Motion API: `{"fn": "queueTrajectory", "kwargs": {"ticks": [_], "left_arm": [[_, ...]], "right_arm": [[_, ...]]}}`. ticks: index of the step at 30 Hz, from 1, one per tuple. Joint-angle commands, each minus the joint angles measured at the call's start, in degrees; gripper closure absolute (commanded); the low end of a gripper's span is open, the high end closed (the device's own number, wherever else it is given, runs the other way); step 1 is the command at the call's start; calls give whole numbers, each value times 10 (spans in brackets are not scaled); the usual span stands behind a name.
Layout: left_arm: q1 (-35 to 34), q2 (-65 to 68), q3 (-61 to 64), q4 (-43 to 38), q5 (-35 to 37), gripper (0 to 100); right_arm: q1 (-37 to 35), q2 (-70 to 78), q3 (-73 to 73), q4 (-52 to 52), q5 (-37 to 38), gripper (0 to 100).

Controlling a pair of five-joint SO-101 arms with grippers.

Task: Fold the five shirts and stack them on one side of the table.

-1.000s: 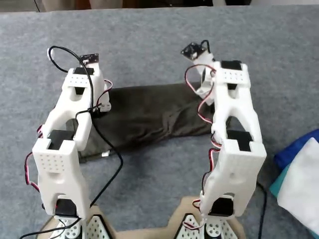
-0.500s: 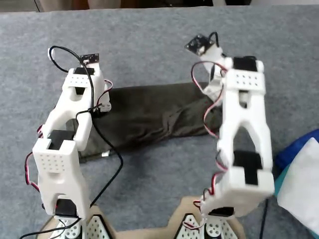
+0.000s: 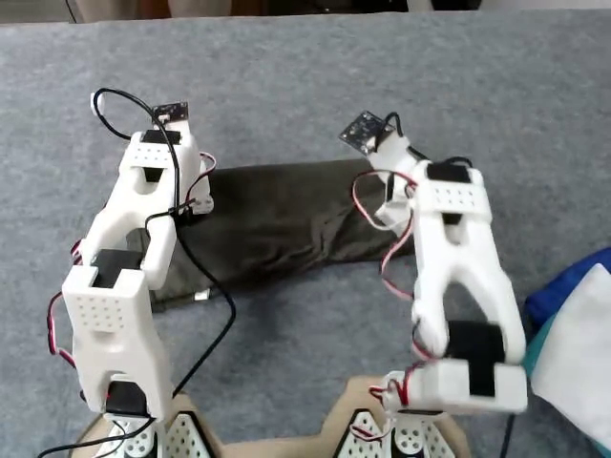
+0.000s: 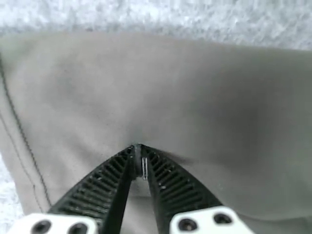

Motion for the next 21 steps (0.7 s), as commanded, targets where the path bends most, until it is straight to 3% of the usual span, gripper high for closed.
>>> {"fn": "queueTrajectory", "kwargs": {"ticks": [1,5,8,15,21], "left_arm": [[1,-7,3,-11,3,979],[1,-7,4,-11,-11,979],[4,-9,20,-30,-13,979],[5,-78,103,-91,-14,979],[0,-124,153,-128,-9,979]], "right_arm": [[-7,109,-96,-16,-8,993],[-7,219,-196,-4,-18,993],[-19,223,-235,40,-14,993],[-39,76,-202,100,-12,993],[-116,-31,-132,130,-19,993]]}}
